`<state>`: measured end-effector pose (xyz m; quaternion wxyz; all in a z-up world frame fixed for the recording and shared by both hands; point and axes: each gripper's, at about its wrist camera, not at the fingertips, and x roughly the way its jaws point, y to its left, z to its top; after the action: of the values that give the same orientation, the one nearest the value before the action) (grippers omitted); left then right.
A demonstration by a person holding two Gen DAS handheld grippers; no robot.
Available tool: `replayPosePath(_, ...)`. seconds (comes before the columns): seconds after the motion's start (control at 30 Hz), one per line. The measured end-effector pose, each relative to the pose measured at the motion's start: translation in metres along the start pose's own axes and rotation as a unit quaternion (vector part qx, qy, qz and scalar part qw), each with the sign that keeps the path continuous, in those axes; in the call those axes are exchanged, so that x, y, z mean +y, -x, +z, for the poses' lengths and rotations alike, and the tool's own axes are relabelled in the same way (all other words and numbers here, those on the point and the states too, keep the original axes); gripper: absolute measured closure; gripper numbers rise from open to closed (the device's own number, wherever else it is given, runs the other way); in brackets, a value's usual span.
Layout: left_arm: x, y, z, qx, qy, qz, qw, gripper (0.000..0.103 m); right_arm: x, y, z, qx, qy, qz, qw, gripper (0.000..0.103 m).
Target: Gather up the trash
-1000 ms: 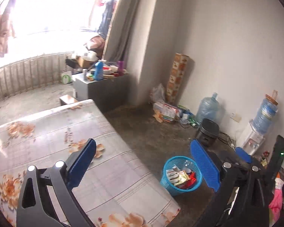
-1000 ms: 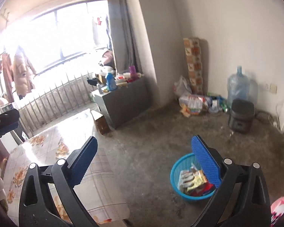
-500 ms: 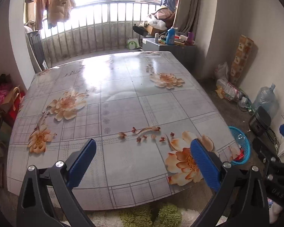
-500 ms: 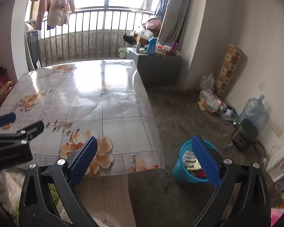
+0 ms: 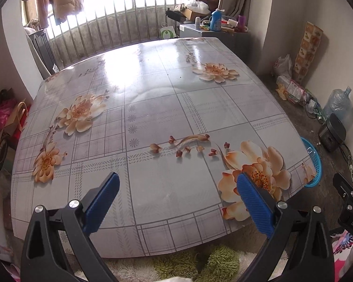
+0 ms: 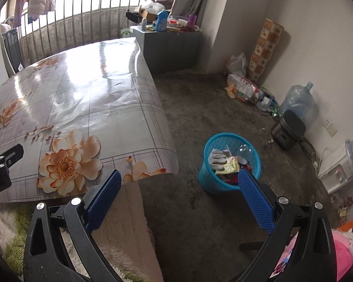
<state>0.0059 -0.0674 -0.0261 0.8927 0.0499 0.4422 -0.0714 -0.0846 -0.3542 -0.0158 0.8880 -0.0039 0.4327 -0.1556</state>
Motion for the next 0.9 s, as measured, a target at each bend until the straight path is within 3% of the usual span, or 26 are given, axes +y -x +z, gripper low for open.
replayPosePath(0.9, -0.018, -0.005, -0.002, 0.012, -0.041, 0.009, 0.999, 0.005, -0.007, -0.006, -0.006, 0.014, -0.01, -0.015, 1.0, 0.008)
